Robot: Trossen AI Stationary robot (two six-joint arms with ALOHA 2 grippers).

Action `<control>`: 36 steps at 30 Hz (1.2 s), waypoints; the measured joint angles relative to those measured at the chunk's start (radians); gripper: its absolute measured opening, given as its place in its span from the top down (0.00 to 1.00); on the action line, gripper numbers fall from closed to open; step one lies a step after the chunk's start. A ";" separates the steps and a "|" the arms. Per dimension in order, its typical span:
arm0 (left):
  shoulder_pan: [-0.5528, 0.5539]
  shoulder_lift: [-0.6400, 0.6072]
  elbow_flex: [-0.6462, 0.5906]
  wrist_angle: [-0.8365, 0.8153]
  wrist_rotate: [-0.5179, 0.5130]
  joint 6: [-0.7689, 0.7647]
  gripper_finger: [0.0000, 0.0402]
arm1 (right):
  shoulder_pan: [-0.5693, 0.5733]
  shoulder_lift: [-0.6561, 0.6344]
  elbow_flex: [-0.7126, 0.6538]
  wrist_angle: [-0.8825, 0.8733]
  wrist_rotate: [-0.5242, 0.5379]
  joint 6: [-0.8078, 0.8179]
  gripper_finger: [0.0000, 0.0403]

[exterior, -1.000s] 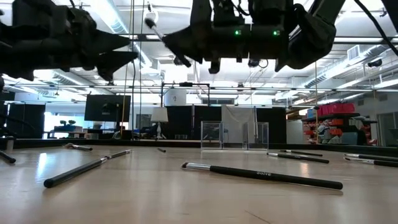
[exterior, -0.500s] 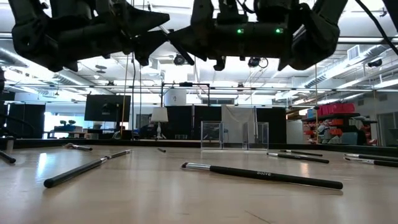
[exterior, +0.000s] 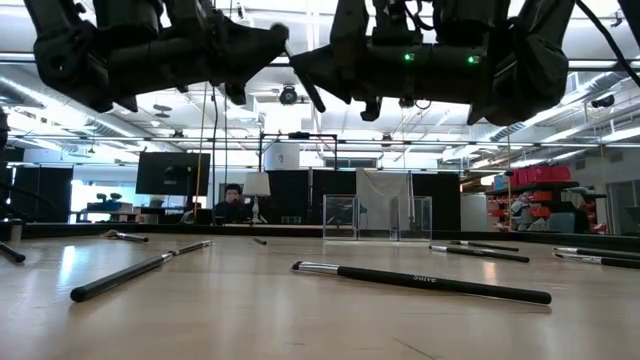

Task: Put items in baskets/containers
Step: Put the black blush brush into the transparent organizer

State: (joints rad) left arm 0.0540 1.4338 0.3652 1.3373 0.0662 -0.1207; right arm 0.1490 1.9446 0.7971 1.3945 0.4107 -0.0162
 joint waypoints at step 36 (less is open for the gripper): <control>0.080 0.001 0.131 -0.213 0.009 0.005 0.89 | 0.011 -0.164 -0.085 -0.523 0.076 0.164 0.61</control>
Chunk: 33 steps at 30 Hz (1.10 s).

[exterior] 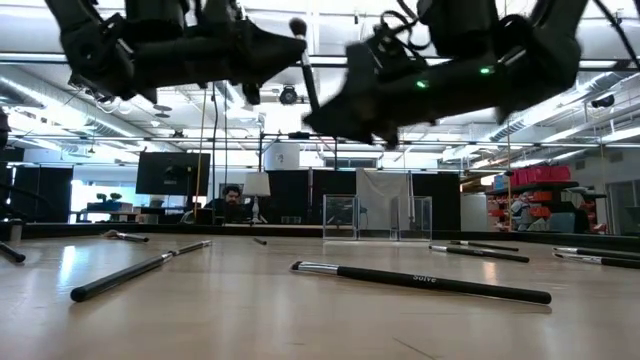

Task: Put items in baskets/containers
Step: Put the black blush brush into the transparent organizer

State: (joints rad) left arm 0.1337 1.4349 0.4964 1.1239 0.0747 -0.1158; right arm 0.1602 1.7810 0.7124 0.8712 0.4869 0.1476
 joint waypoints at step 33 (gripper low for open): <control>0.211 0.442 0.381 -0.115 -0.137 0.049 1.00 | 0.218 -0.320 -0.322 -0.138 0.292 0.255 0.63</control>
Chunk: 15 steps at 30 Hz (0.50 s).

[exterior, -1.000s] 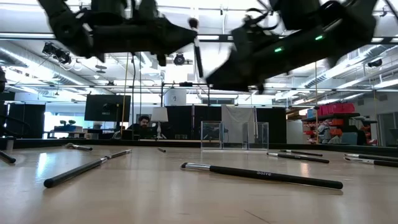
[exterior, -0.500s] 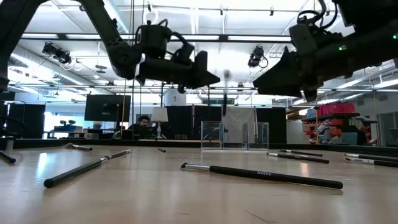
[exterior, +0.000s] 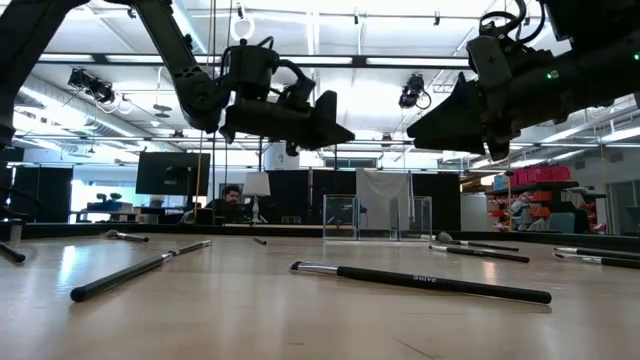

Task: Put items in baskets/containers
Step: Put the black blush brush into the transparent organizer

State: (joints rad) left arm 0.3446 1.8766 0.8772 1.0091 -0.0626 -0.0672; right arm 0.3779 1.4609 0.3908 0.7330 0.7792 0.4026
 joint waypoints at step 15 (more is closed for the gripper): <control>0.026 -0.303 -0.312 -0.116 0.105 -0.024 0.99 | -0.152 -0.348 0.001 -0.369 0.058 0.108 0.63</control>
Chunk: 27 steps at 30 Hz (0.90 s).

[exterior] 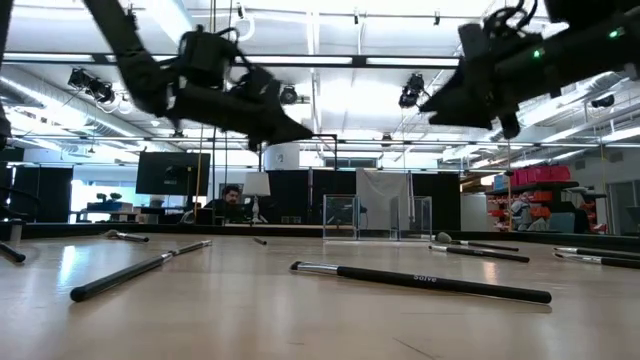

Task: Put items in baskets/containers
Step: Put the black blush brush into the transparent organizer

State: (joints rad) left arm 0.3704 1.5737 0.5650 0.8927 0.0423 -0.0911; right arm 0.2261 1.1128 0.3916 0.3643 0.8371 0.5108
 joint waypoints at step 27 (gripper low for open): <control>-0.056 -0.037 -0.125 0.083 0.004 0.023 0.99 | -0.601 0.305 0.000 -0.136 -0.353 -0.199 0.47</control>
State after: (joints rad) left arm 0.3149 1.5372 0.4397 0.9752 0.0458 -0.0677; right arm -0.3749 1.4179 0.3916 0.2278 0.4838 0.3123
